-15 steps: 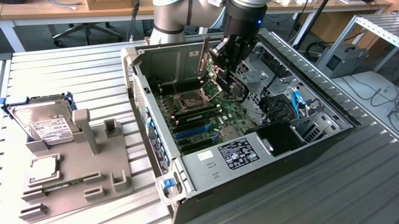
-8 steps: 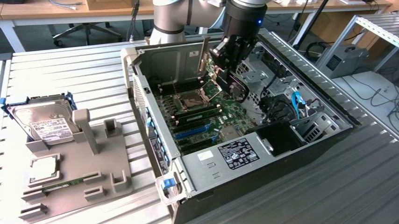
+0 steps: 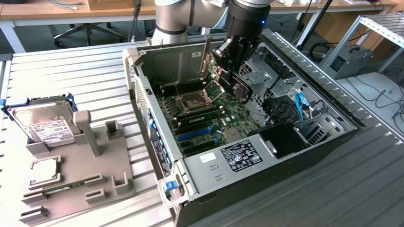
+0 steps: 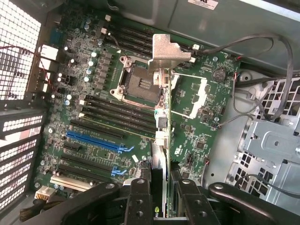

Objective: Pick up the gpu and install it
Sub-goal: 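Insert the gpu into the slot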

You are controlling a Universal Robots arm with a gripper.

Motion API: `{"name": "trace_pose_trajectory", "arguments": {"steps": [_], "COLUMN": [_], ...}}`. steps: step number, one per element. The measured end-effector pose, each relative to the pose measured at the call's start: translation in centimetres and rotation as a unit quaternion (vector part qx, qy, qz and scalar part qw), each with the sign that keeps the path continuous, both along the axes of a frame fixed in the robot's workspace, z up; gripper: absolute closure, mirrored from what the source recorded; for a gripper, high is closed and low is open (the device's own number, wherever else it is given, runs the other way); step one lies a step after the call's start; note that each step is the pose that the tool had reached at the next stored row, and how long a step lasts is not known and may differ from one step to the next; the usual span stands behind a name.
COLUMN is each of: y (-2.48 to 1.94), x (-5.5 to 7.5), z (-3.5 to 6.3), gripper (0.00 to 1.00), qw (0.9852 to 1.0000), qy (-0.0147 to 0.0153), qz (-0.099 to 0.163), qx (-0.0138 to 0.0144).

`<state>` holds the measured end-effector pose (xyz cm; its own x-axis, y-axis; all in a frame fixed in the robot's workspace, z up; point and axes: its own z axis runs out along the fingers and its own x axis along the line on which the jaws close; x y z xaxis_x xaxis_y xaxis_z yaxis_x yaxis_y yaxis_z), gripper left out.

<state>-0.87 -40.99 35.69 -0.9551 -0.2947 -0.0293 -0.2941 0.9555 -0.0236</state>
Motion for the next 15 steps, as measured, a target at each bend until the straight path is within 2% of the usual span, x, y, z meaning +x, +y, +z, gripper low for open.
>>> {"name": "trace_pose_trajectory", "arguments": {"steps": [15], "y": [0.00], "x": [0.00], "z": [0.00], "gripper": [0.74], "qw": [0.9999], "qy": [0.0000], "qz": [0.015], "qx": [0.0000]}}
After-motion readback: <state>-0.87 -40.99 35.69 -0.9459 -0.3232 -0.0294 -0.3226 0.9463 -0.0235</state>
